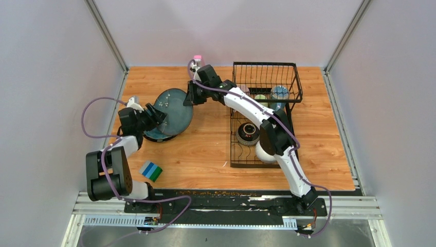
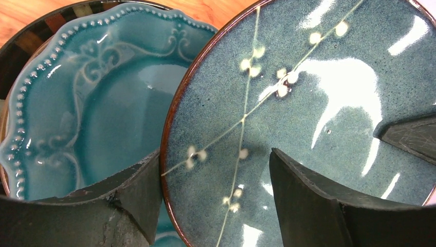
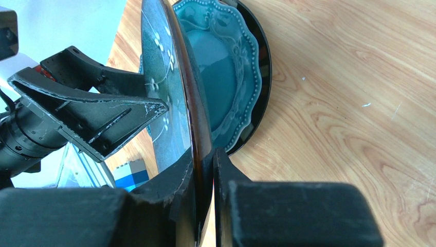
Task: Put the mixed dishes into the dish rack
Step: Pick up the plate at the center of the board.
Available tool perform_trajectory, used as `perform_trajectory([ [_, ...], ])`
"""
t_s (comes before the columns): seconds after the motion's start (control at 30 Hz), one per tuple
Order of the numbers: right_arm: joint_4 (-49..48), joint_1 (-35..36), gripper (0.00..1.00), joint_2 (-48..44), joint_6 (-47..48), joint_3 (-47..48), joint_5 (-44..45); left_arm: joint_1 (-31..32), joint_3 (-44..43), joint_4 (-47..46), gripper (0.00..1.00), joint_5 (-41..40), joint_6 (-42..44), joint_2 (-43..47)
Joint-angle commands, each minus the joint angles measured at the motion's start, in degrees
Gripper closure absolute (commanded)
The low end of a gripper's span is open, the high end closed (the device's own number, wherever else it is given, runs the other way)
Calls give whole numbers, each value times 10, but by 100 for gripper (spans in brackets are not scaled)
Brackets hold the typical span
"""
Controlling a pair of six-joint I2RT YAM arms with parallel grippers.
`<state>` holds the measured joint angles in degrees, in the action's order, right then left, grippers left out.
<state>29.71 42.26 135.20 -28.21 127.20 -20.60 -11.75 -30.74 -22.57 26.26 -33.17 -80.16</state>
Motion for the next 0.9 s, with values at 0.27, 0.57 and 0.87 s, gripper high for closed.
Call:
perform_trajectory([
  [0.27, -97, 21, 100, -144, -45, -79, -97, 22, -59, 29, 11, 104, 27, 75],
  [0.57, -141, -6, 100, -233, -68, -166, -159, 22, -75, 8, 27, 217, -6, 111],
  [0.87, -199, -42, 100, -304, -94, -270, -234, 22, -95, -37, 56, 320, -55, 151],
])
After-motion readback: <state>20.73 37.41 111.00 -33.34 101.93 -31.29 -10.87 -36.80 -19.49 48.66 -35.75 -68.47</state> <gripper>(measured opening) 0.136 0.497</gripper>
